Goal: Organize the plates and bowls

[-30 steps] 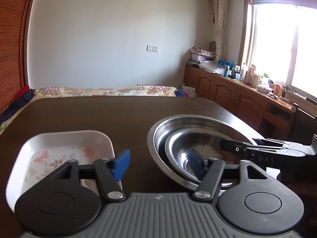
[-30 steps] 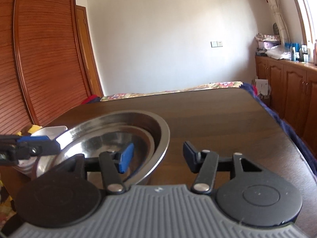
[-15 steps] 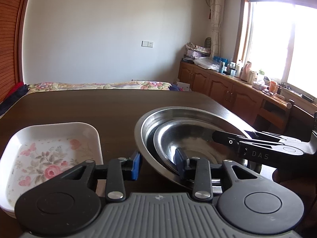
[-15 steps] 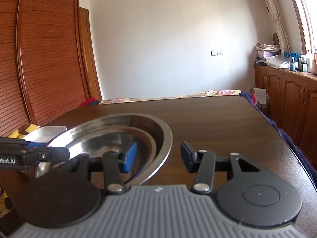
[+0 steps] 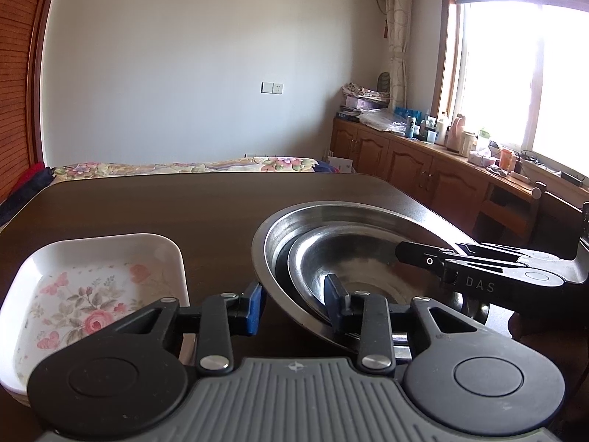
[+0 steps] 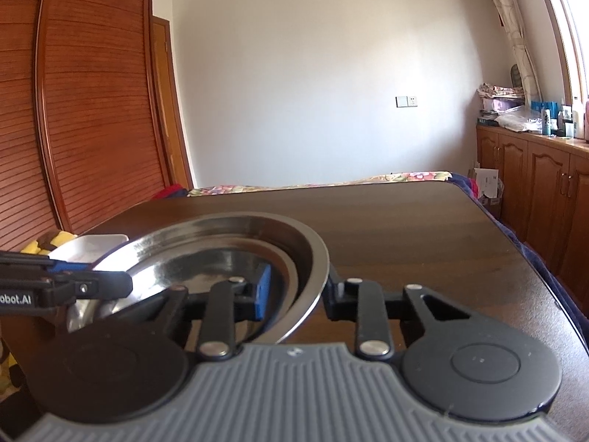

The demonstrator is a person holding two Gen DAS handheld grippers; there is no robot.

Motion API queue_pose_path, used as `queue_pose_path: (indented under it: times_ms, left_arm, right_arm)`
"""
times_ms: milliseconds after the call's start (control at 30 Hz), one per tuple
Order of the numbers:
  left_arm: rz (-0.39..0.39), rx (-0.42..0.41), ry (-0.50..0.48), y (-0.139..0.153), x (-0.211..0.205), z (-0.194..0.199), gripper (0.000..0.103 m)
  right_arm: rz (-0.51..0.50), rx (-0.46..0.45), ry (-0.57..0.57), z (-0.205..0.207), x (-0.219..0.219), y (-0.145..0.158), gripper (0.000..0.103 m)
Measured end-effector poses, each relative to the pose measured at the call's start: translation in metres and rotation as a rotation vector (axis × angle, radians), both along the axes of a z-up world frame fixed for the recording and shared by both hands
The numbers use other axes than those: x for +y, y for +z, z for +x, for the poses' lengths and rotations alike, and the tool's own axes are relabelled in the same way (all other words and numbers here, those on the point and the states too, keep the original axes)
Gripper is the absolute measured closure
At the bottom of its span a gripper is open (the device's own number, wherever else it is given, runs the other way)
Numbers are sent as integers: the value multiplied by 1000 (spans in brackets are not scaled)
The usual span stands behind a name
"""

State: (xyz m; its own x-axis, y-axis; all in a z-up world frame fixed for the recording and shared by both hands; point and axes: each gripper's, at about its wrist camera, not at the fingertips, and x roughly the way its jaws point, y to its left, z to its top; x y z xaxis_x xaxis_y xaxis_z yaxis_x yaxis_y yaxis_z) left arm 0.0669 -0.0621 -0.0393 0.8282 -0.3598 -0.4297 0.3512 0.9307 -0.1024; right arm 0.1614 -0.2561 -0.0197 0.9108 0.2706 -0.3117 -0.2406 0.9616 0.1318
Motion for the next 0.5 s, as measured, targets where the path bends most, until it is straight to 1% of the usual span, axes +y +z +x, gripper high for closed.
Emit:
queue_pose_path:
  times_ms: [167, 367, 500]
  left_arm:
    - [24, -6, 8, 0, -2, -2, 67]
    - [12, -2, 7, 6, 0, -4, 67]
    - [-3, -19, 11, 15, 6, -9, 67]
  right_arm:
    - [-29, -10, 7, -3, 3, 0, 73]
    - [-18, -18, 14, -8, 4, 8, 73]
    - [-8, -25, 23, -9, 8, 19, 73]
